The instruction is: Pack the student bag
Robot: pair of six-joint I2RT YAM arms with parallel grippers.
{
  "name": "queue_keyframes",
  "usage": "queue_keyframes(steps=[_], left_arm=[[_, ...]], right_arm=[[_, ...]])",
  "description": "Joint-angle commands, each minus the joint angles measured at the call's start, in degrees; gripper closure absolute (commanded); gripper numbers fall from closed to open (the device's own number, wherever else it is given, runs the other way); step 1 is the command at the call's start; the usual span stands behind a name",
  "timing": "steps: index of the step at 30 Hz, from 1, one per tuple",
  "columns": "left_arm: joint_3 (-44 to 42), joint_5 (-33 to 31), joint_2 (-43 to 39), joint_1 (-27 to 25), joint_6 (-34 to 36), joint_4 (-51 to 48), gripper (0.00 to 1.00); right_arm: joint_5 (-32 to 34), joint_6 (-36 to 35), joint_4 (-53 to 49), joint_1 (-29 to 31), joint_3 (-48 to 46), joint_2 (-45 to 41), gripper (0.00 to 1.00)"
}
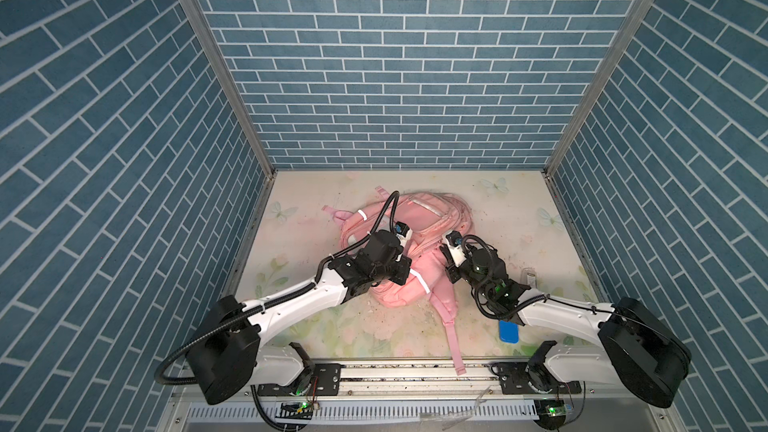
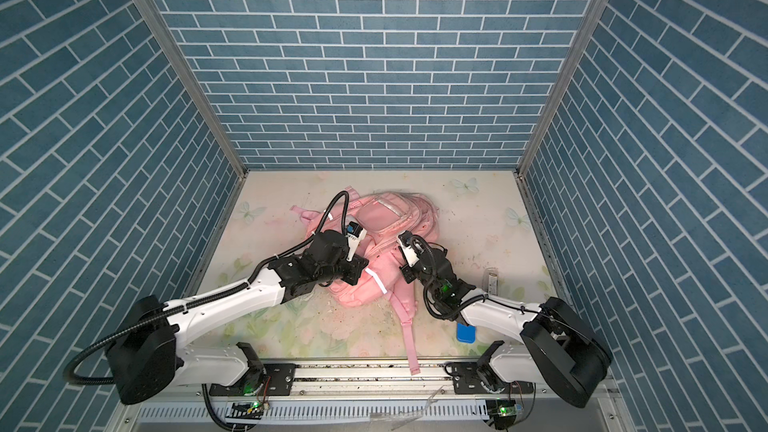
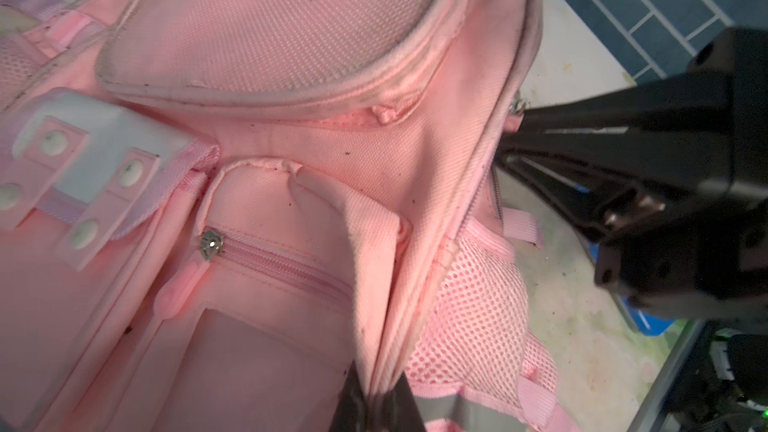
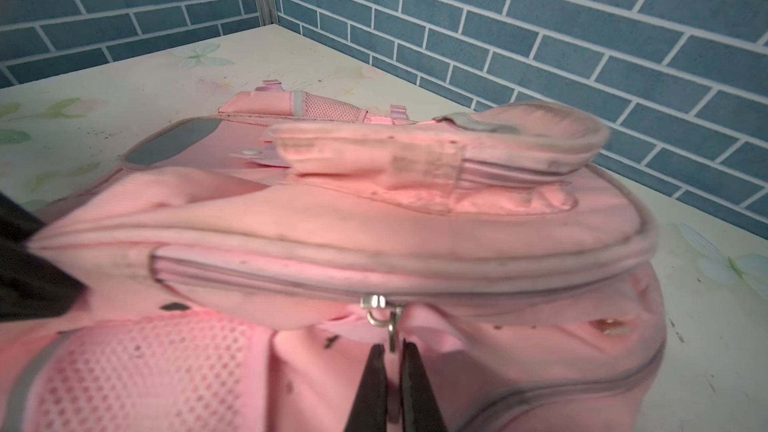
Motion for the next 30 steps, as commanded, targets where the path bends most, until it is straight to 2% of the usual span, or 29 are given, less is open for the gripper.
queue_keyframes(steps=[1, 6, 13, 20, 22, 24, 25, 27, 28, 30], left_arm=[[-0.95, -1.71, -3.92, 1.8, 6.47, 0.56, 1.0], [-0.63, -0.99, -3.22, 3.06, 10.58, -0.14, 1.0], [2.4, 1.66, -0.52, 8.4, 18.63, -2.51, 1.0], [4.42, 0.48, 2.04, 13.85, 27.2, -4.72, 1.0], [4.95, -0.15, 3.11, 15.36, 28.33, -4.49, 1.0], [6.13, -2.26, 4.32, 16.06, 26.63, -4.11, 1.0], [6.69, -1.83, 4.84, 16.2, 24.34, -3.69, 0.98], [6.85, 2.68, 5.29, 16.09, 19.28, -2.58, 0.64], [6.54, 4.17, 5.11, 16.17, 14.92, -1.92, 0.57], [5.31, 4.56, 4.18, 16.17, 4.61, -1.3, 0.52]], right_arm=[[-0.63, 0.86, -6.43, -2.72, 1.31, -1.2, 1.0], [-5.07, 0.44, -7.84, -2.99, 3.54, -0.43, 1.0], [-10.64, 0.79, -10.78, -2.85, 3.71, -1.43, 1.0], [-6.85, 2.97, -11.7, 2.71, 5.91, 0.81, 1.0], [-5.96, 2.22, -12.16, 4.89, 8.5, 3.6, 1.0], [-3.53, 2.49, -14.63, 6.43, 11.89, 6.42, 1.0], [-3.11, 3.19, -15.43, 6.48, 13.12, 7.37, 1.0], [-2.76, 4.02, -14.69, 6.47, 13.51, 7.94, 1.0], [-2.96, 4.1, -13.91, 6.47, 13.3, 7.91, 1.0], [-2.98, 4.1, -13.46, 6.48, 12.98, 7.61, 1.0]])
